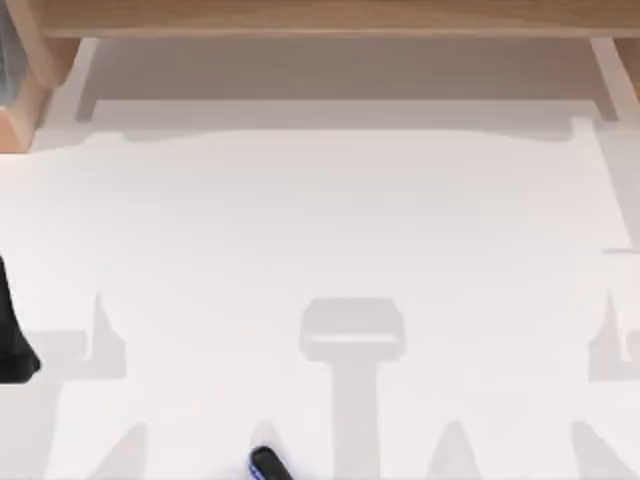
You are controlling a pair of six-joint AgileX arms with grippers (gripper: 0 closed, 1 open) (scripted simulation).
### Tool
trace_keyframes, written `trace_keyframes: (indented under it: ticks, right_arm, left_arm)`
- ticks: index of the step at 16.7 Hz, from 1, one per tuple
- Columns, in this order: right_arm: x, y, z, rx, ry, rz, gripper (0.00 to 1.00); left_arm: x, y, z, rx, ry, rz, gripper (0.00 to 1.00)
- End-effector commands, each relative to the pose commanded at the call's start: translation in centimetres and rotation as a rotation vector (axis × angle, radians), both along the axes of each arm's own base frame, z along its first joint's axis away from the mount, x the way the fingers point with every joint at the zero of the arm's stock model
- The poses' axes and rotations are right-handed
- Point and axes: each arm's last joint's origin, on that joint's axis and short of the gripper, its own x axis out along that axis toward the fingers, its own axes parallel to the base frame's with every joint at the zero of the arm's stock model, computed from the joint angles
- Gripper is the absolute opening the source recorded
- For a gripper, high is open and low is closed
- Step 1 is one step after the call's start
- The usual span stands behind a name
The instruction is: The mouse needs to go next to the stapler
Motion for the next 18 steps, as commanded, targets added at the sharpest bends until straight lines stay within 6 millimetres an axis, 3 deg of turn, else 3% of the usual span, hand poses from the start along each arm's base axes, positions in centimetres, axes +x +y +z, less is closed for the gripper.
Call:
trace_keyframes:
  ticks: [3,6,11,14,18]
  right_arm:
    - [0.0,0.0,0.1,-0.003,0.009,-0.003,1.0]
    - [0.1,-0.3,1.5,-0.033,0.089,-0.032,1.0]
    - [2.1,-1.3,7.2,-0.138,0.373,-0.119,1.0]
    - [6.1,-2.7,12.0,-0.211,0.591,-0.161,1.0]
    - [15.3,-6.2,17.0,-0.291,0.868,-0.172,1.0]
  left_arm:
    - [0.0,0.0,0.0,0.0,0.0,0.0,1.0]
    - [0.0,0.0,0.0,0.0,0.0,0.0,1.0]
    - [0.0,0.0,0.0,0.0,0.0,0.0,1.0]
    - [0.0,0.0,0.0,0.0,0.0,0.0,1.0]
    - [0.0,0.0,0.0,0.0,0.0,0.0,1.0]
